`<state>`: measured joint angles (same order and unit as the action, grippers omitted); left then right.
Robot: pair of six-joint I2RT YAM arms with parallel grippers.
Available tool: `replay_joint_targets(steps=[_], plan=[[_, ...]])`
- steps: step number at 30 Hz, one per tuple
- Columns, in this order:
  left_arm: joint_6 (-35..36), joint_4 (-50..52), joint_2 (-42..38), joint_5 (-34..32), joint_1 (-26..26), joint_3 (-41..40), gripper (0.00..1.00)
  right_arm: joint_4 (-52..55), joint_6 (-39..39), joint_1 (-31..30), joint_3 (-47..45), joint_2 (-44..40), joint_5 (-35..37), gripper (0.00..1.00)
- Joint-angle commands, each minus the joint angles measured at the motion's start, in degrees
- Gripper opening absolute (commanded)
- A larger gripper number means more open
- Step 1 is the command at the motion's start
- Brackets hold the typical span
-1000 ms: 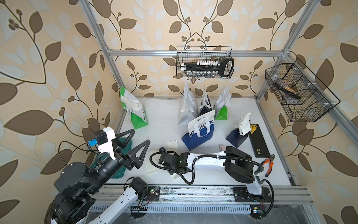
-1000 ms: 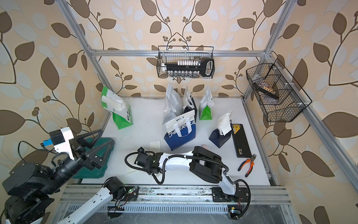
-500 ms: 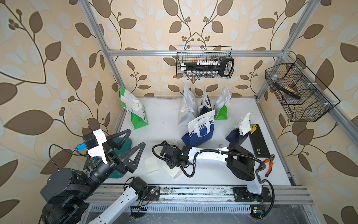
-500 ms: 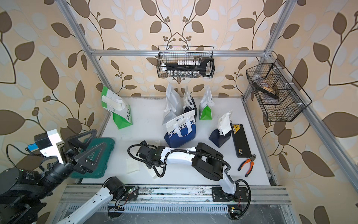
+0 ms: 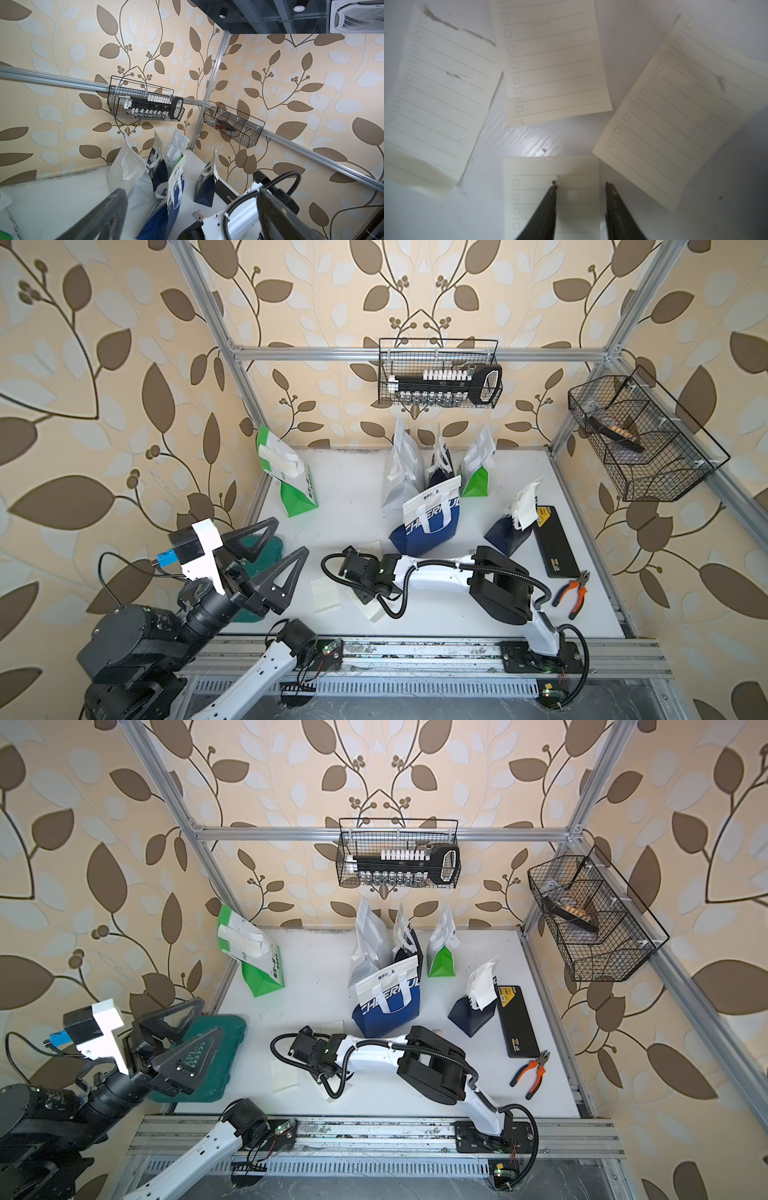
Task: Staple the receipts to the bags
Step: Pick up the receipt from the center of the board.
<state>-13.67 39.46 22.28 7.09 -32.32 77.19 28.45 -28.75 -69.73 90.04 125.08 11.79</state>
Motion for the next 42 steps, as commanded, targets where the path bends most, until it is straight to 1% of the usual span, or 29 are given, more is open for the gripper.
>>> replay_joint_targets(steps=[1,3,5,7,11,16,18,21,24,27,31,33,37,39,42], plan=[[0.7,-0.8,0.2,0.1,-0.4,1.0,0.97,3.7,-0.2,-1.1,-3.0,5.4,-3.9,0.23],[0.8,-1.0,0.2,0.2,-0.4,0.8,0.97,3.4,-0.2,-1.1,-3.2,5.6,-3.8,0.15],[0.8,-0.8,0.4,0.2,-0.4,0.7,0.97,2.0,-0.1,-1.0,-4.1,5.0,-3.4,0.10],[0.9,-0.7,0.5,0.5,-0.4,0.8,0.97,1.9,0.5,-0.9,-3.8,4.7,-2.3,0.02],[1.0,-0.5,0.7,0.6,-0.3,0.6,0.97,-1.3,2.5,-1.1,-4.5,1.6,-1.1,0.00],[0.9,-0.6,0.9,0.9,-0.4,0.2,0.97,-6.4,6.0,-2.9,-7.4,-6.1,3.9,0.00],[1.1,-0.3,1.3,0.6,-0.4,0.1,0.97,-8.3,7.3,-4.4,-9.3,-10.2,5.9,0.00],[1.0,-0.1,2.1,0.6,-0.4,-0.2,0.97,-11.2,6.6,-6.1,-14.3,-17.7,7.6,0.00],[1.0,0.0,3.6,0.6,-0.4,-0.5,0.98,-11.9,5.4,-7.1,-20.1,-26.2,11.2,0.00],[1.0,-0.2,6.3,2.3,-0.4,-1.1,0.99,-10.9,4.2,-7.8,-26.4,-36.3,15.8,0.00],[2.1,-1.7,12.4,6.5,-0.3,-2.1,0.99,-7.4,4.3,-7.6,-32.6,-49.2,22.4,0.00],[2.7,-3.1,16.4,8.4,-0.4,-2.2,0.99,-4.5,4.4,-6.2,-34.1,-54.7,23.9,0.00],[5.1,-7.5,25.4,13.6,-0.4,-1.9,0.98,-2.1,6.8,-1.0,-36.9,-65.0,23.7,0.00],[6.8,-9.5,29.9,16.0,-0.4,-1.5,0.98,-1.1,9.0,1.7,-37.3,-68.3,24.0,0.00],[8.3,-12.1,36.8,18.4,-0.3,-0.7,0.95,-2.6,12.2,8.7,-38.5,-71.5,21.1,0.00]])
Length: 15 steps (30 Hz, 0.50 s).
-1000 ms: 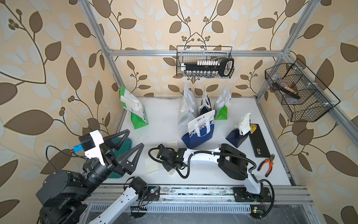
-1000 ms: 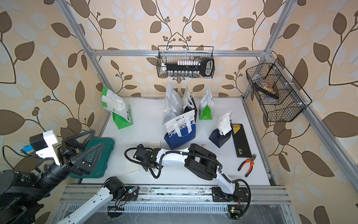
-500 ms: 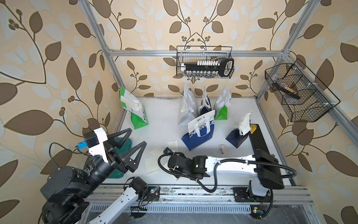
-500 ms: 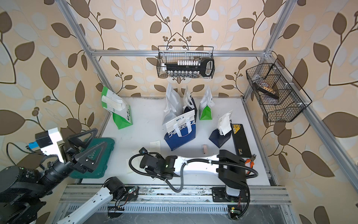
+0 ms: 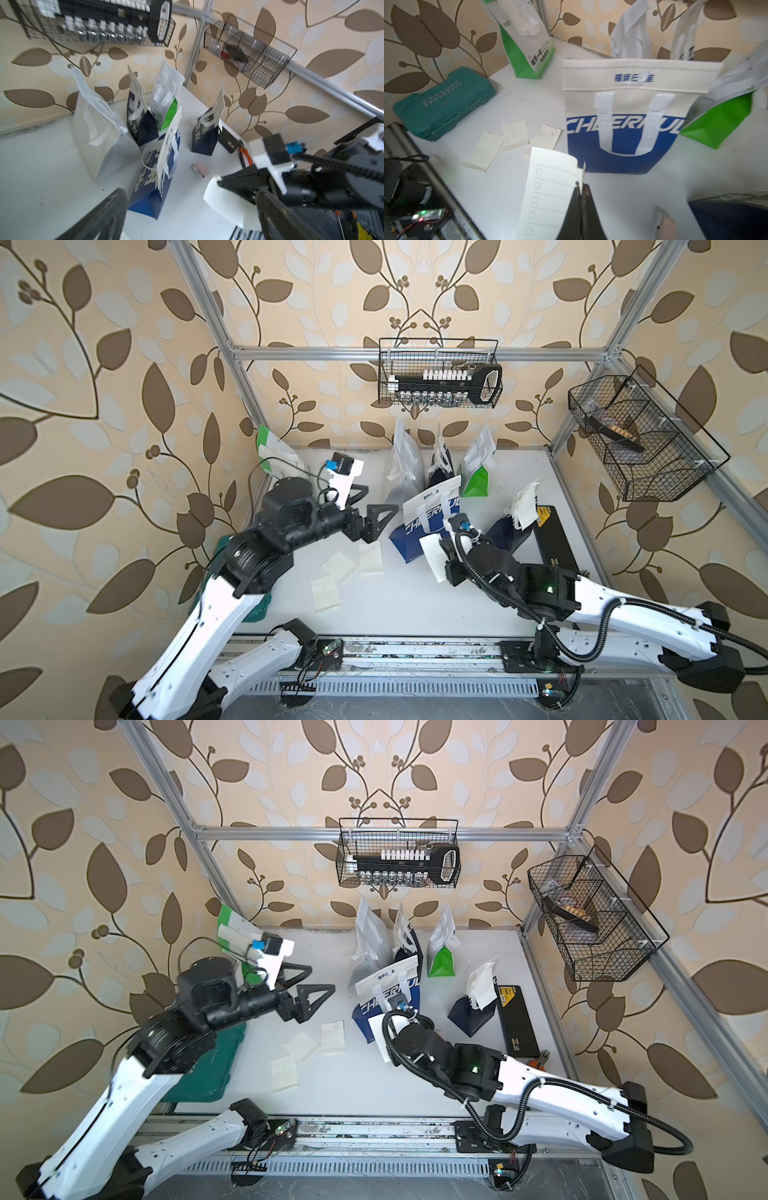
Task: Staple the receipts to the bags
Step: Pick up the receipt from the center of the board, then hold the receipt from the takeout bag.
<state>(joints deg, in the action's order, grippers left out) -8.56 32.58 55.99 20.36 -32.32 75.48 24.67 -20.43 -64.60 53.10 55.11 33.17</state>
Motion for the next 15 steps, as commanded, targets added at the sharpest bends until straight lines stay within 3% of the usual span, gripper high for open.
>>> replay_joint_targets(steps=[1,8,15], plan=[[3.8,-5.8,5.3,5.8,-0.4,1.6,0.94,-0.4,5.4,6.1,-2.3,-2.5,-1.5,0.00],[7.9,-5.6,17.7,9.3,0.0,6.9,0.90,-14.2,12.8,18.9,-5.6,-1.3,-13.1,0.00],[10.2,-6.0,23.5,12.8,0.6,8.8,0.83,-22.9,16.1,22.6,-6.2,3.1,-20.0,0.00]])
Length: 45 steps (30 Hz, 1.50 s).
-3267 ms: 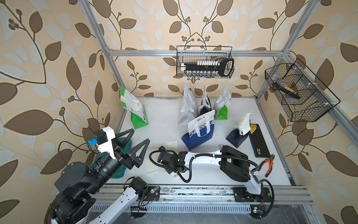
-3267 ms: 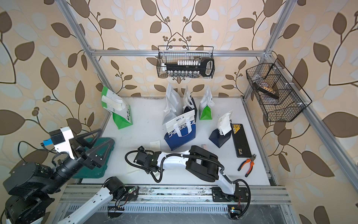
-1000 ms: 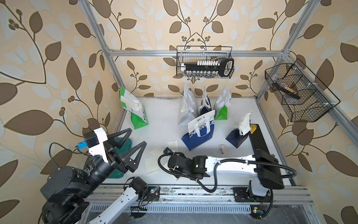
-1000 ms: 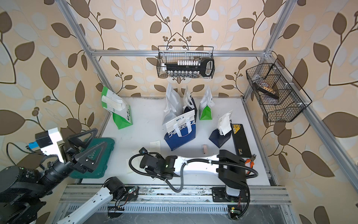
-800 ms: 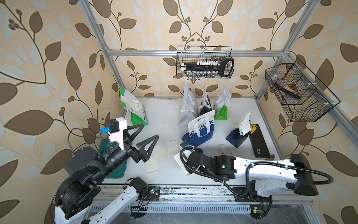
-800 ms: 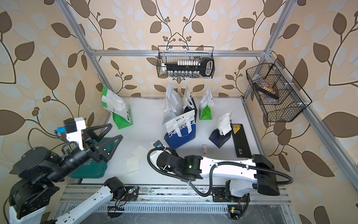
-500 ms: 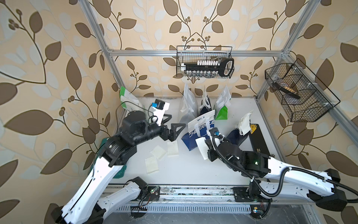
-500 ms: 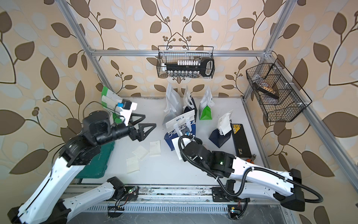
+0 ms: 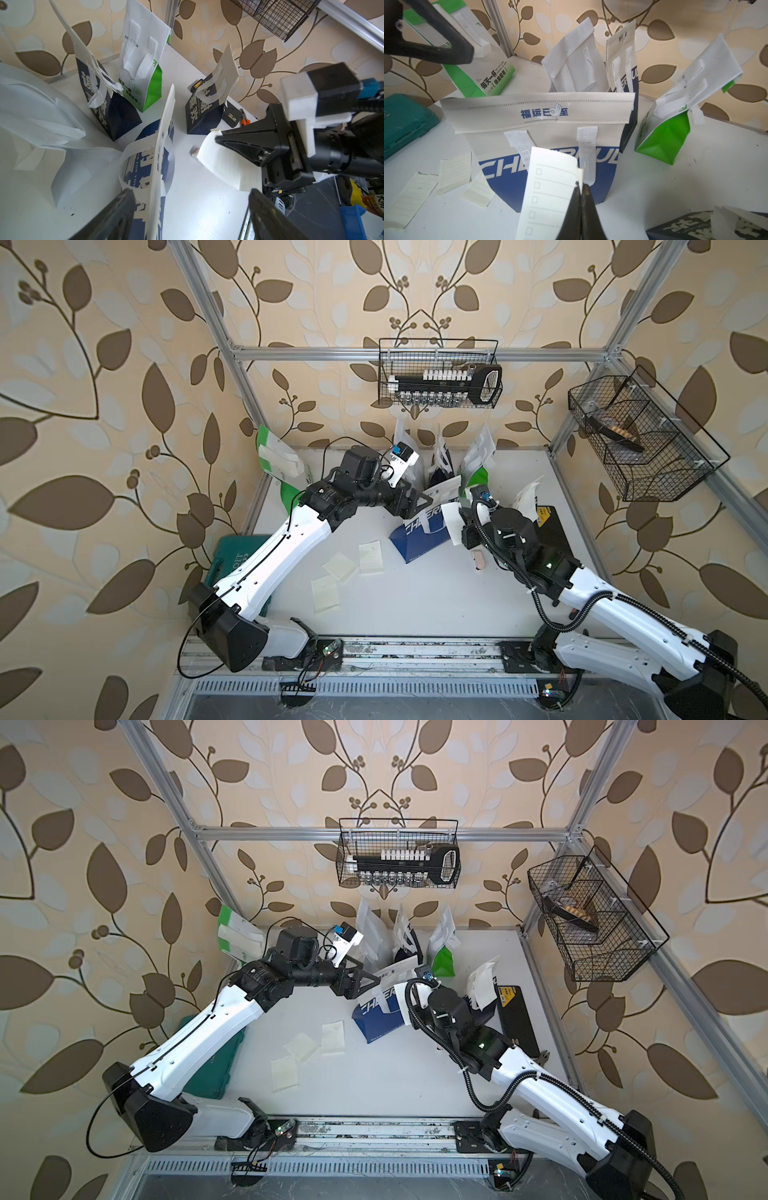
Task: Staple the receipts to the bags
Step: Hold the receipt from the takeout bag, then pick up the takeout bag at the center of the board.
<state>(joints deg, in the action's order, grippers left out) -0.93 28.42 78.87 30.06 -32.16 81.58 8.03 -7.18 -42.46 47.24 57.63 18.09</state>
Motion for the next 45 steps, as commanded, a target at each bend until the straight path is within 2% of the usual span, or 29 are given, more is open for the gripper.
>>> replay_joint_targets(steps=[1,6,11,17,30,45], plan=[[3.0,-1.4,1.2,3.1,0.6,3.2,0.80,-6.7,3.2,0.5,0.1,1.4,-5.5,0.00],[3.5,-1.2,2.7,1.6,1.2,4.0,0.75,-8.1,3.9,0.8,2.0,5.5,-7.2,0.00],[4.1,-0.7,5.3,1.7,1.8,4.5,0.63,-10.3,3.8,1.0,2.4,7.2,-7.2,0.00],[4.5,-0.7,7.2,2.5,3.0,5.5,0.63,-11.9,3.7,1.2,2.8,7.4,-6.3,0.00],[5.9,0.4,8.6,4.4,3.1,5.7,0.50,-13.5,3.3,1.4,4.9,11.4,-4.1,0.00],[6.8,1.3,9.8,3.2,3.1,5.6,0.43,-14.3,2.4,1.3,5.6,13.0,-3.6,0.00]])
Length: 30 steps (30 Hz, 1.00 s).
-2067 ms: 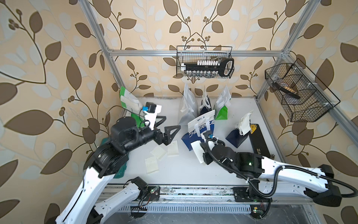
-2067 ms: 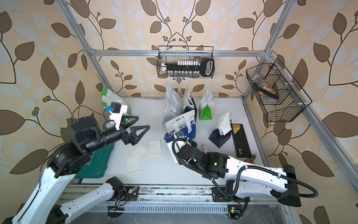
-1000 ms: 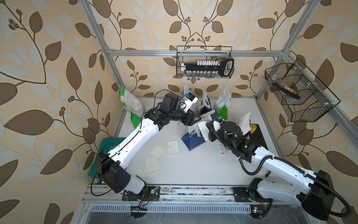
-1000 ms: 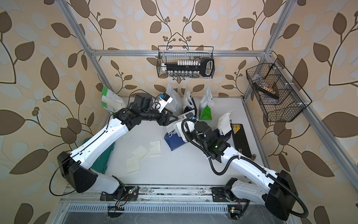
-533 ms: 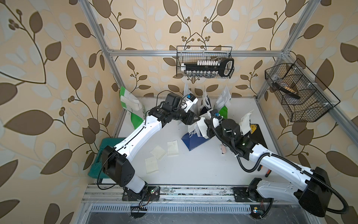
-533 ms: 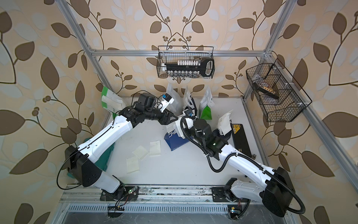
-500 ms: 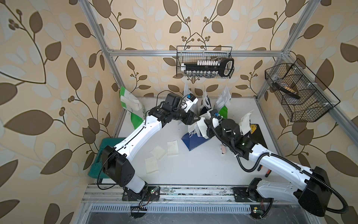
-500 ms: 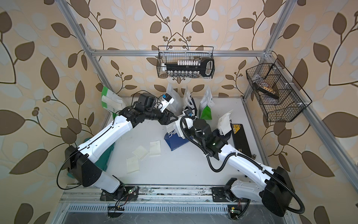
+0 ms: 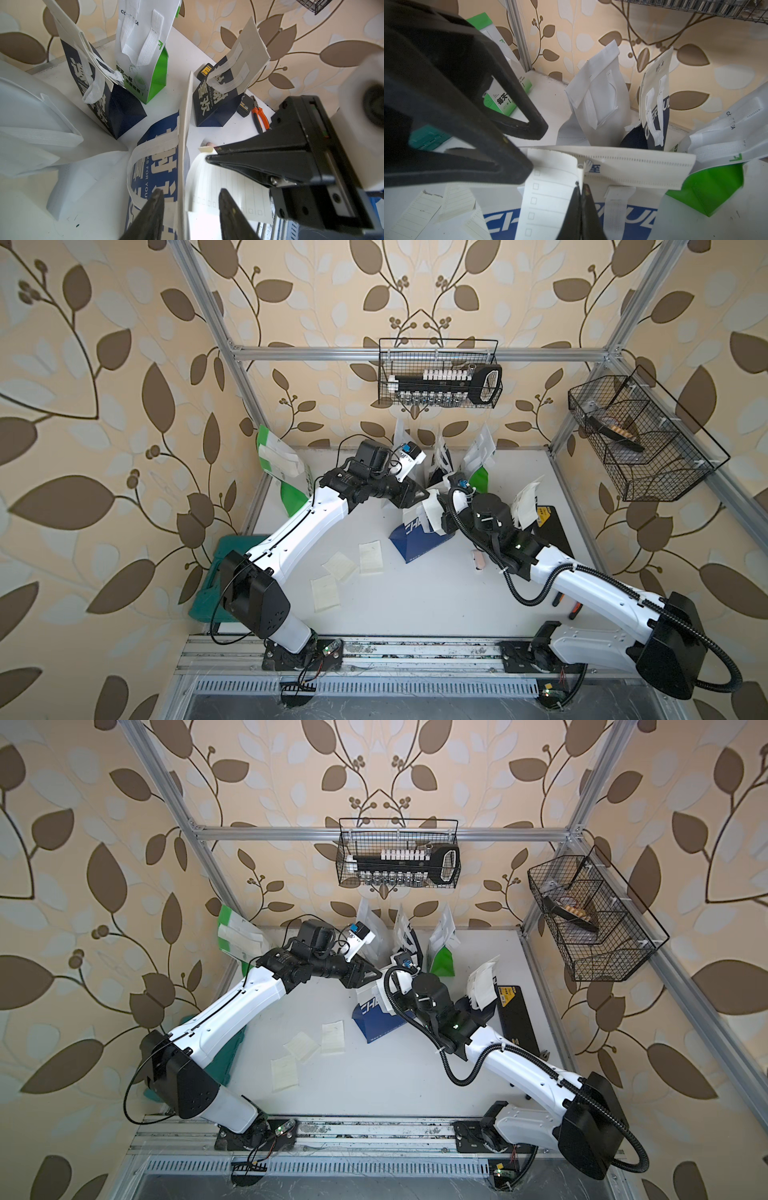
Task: Staple the receipts to the bags
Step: Pick up the takeout bag at the center of the board.
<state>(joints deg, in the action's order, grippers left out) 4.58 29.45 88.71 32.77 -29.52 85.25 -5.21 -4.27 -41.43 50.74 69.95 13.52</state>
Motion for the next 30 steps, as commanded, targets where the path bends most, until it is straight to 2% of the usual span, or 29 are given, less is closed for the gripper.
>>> replay_joint_targets(steps=[1,7,16,21,30], plan=[[1.3,0.5,0.1,0.2,0.4,2.0,0.43,-1.2,-0.6,0.3,2.0,0.6,1.0,0.00],[1.7,0.8,0.5,-0.4,0.4,2.3,0.38,-1.2,-0.5,0.3,1.8,0.8,1.1,0.00],[1.9,1.4,0.9,-0.5,0.4,2.6,0.41,-1.3,-0.5,0.3,2.3,1.2,0.7,0.00],[1.9,1.5,0.9,-0.7,0.3,2.8,0.35,-1.3,-0.5,0.3,2.3,1.5,0.4,0.00],[2.1,2.2,1.6,-0.9,0.3,3.3,0.38,-1.3,0.4,0.3,2.7,1.3,0.9,0.00]])
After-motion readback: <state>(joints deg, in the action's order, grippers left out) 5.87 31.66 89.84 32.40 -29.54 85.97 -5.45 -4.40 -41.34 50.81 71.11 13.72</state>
